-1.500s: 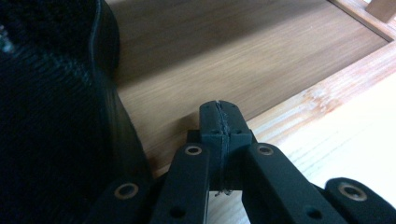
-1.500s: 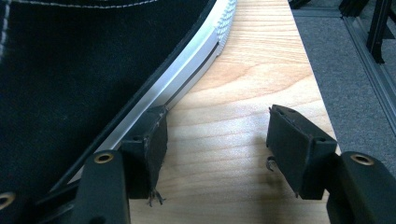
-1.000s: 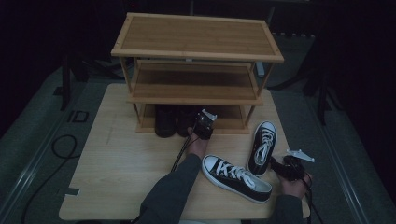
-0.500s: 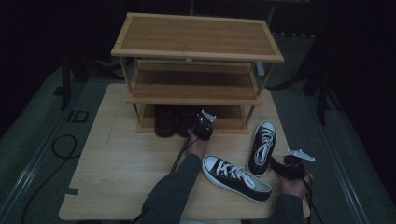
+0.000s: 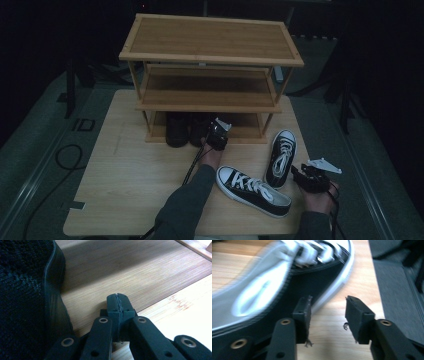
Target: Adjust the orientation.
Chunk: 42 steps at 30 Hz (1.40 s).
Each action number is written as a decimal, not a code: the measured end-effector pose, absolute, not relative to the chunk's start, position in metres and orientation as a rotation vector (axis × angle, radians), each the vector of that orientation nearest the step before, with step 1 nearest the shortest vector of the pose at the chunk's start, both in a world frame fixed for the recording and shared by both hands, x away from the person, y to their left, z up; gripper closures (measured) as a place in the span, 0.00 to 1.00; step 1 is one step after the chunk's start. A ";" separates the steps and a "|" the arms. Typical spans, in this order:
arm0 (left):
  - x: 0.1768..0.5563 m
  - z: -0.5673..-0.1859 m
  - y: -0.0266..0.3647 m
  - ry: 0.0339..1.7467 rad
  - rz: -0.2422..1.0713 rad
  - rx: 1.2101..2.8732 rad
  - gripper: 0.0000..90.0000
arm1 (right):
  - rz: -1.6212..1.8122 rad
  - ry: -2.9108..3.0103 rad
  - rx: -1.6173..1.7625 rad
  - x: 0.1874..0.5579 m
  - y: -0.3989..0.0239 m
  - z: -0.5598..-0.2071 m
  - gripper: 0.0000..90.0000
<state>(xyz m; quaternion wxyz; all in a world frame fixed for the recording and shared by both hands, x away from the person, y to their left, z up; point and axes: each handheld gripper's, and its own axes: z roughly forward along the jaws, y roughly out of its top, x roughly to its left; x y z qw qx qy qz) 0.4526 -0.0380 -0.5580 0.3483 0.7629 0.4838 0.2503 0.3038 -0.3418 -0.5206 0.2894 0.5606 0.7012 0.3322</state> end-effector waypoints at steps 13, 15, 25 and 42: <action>0.453 -0.558 -0.038 1.247 0.651 1.983 1.00 | 1.137 2.060 1.274 0.276 -0.320 -0.487 0.93; 0.453 -0.558 -0.038 1.247 0.650 1.983 1.00 | 1.150 2.099 1.232 0.273 -0.315 -0.485 0.93; 0.452 -0.558 -0.039 1.240 0.662 1.990 1.00 | 1.210 2.246 1.077 0.262 -0.293 -0.479 0.92; 0.452 -0.558 -0.038 1.241 0.661 1.991 1.00 | 1.176 2.385 0.989 0.260 -0.279 -0.484 0.87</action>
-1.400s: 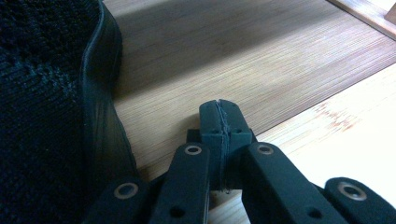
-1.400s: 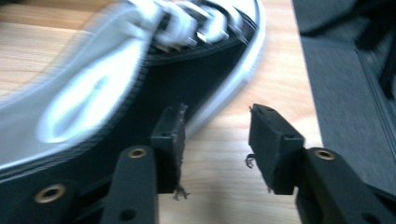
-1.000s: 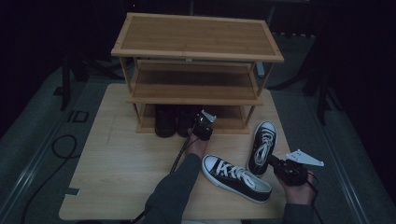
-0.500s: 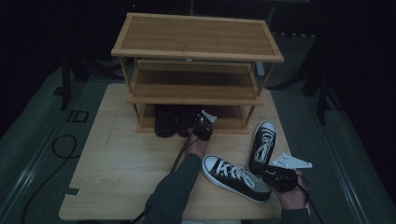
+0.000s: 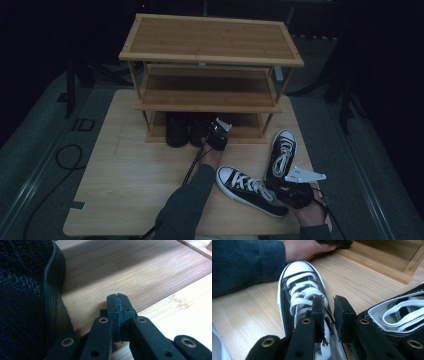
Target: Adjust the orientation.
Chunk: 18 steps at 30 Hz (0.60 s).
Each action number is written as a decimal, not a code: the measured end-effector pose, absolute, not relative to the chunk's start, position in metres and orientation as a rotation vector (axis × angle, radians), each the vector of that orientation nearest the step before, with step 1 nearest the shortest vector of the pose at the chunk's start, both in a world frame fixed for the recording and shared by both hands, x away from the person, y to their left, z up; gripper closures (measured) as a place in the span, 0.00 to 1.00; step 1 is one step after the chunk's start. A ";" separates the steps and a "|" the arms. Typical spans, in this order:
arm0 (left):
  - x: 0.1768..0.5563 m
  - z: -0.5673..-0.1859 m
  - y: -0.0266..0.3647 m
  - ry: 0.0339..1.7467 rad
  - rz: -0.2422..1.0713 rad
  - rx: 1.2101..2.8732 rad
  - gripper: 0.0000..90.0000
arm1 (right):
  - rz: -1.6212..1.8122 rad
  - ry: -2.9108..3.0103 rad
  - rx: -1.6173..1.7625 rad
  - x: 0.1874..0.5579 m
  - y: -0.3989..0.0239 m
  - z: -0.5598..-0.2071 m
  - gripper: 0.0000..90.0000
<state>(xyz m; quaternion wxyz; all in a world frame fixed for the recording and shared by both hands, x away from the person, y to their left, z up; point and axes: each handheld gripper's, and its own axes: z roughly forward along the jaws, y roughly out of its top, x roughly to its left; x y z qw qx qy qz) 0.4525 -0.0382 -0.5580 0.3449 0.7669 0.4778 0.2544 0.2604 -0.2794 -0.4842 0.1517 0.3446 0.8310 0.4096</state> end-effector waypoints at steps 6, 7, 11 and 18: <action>0.453 -0.558 -0.038 1.240 0.660 1.991 1.00 | 1.142 2.421 0.963 0.262 -0.276 -0.485 0.85; 0.453 -0.558 -0.038 1.241 0.660 1.990 1.00 | 1.137 2.426 0.959 0.263 -0.275 -0.485 0.85; 0.453 -0.558 -0.038 1.242 0.658 1.989 1.00 | 1.101 2.451 0.934 0.265 -0.273 -0.485 0.84; 0.453 -0.558 -0.038 1.241 0.659 1.990 1.00 | 1.029 2.512 0.897 0.273 -0.268 -0.486 0.83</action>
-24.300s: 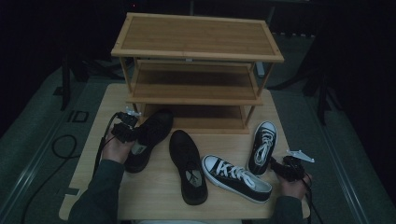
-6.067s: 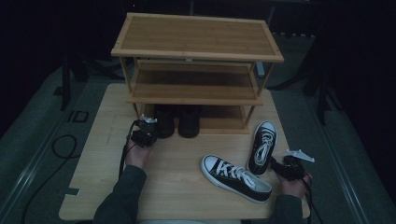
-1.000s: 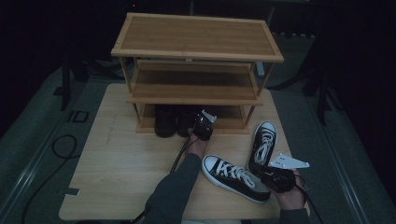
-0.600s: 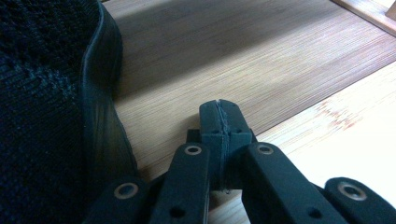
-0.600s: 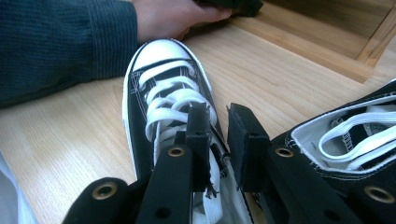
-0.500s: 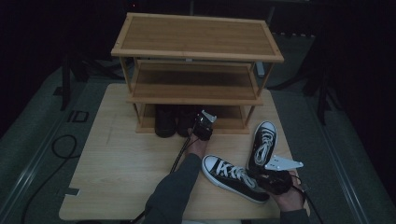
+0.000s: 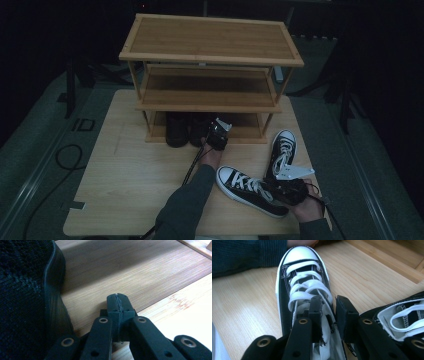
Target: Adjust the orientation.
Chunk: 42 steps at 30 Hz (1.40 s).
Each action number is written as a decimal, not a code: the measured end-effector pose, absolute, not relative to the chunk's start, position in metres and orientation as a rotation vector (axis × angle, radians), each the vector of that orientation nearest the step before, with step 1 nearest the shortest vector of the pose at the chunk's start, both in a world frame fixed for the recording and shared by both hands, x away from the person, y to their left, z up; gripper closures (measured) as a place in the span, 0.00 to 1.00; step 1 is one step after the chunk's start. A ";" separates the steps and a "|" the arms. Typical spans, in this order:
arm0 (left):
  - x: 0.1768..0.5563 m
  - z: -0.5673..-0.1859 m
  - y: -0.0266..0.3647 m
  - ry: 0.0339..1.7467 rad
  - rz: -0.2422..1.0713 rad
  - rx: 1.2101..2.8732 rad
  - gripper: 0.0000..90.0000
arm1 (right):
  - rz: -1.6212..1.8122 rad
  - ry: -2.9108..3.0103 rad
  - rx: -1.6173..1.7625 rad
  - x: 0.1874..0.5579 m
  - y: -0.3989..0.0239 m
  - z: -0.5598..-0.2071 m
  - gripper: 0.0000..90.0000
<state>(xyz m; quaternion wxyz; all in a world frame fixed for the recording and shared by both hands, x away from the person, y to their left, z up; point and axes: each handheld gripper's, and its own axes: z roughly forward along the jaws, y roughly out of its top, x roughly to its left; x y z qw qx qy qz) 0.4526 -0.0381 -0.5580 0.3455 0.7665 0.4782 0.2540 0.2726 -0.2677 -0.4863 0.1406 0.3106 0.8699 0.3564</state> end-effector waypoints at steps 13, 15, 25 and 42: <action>0.453 -0.558 -0.038 1.241 0.660 1.991 1.00 | 0.816 2.659 0.862 0.291 -0.256 -0.484 0.85; 0.453 -0.558 -0.038 1.241 0.660 1.990 1.00 | 0.802 2.678 0.857 0.293 -0.254 -0.483 0.90; 0.453 -0.558 -0.038 1.243 0.653 1.985 1.00 | 0.870 2.606 0.990 0.290 -0.259 -0.482 0.97; 0.453 -0.558 -0.038 1.242 0.655 1.986 1.00 | 0.945 2.410 1.231 0.297 -0.250 -0.480 0.97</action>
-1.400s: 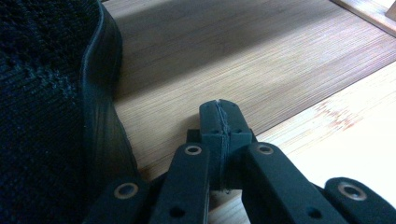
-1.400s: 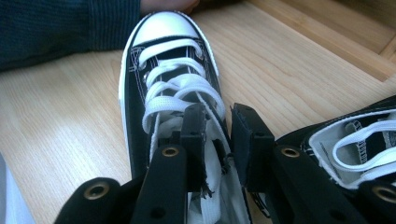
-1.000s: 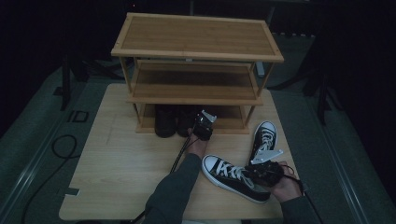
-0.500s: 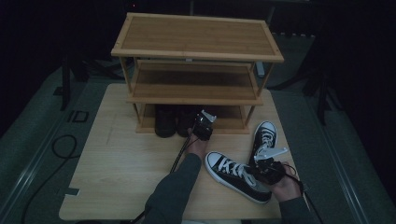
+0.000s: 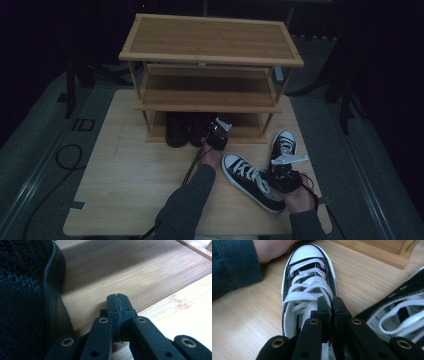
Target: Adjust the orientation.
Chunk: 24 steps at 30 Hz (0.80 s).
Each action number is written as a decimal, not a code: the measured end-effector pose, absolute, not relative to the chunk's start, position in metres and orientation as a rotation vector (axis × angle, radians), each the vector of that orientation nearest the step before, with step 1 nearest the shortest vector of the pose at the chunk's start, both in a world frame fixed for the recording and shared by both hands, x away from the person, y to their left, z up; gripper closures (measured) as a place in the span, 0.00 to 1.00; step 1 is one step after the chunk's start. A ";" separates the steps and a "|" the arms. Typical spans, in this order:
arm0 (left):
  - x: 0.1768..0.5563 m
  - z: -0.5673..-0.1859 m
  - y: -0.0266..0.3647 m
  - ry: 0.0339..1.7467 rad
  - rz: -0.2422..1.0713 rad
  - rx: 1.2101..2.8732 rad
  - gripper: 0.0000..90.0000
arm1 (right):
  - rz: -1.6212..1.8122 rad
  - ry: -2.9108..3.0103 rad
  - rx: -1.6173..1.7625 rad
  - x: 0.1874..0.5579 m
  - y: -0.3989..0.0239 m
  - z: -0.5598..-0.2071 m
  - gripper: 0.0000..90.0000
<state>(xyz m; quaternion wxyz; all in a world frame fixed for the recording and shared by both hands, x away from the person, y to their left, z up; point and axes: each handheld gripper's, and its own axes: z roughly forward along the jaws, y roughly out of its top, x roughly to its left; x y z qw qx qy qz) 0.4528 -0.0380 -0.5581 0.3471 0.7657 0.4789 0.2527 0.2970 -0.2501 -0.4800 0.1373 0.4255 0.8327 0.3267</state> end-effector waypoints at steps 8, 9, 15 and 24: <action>0.453 -0.558 -0.038 1.243 0.653 1.986 1.00 | 0.927 2.433 1.248 0.295 -0.244 -0.483 0.96; 0.453 -0.558 -0.038 1.242 0.654 1.986 1.00 | 0.929 2.442 1.248 0.294 -0.245 -0.484 0.96; 0.453 -0.558 -0.038 1.242 0.657 1.986 1.00 | 0.923 2.464 1.243 0.287 -0.247 -0.487 0.96; 0.453 -0.558 -0.038 1.243 0.655 1.986 1.00 | 0.854 2.482 1.165 0.281 -0.247 -0.486 0.85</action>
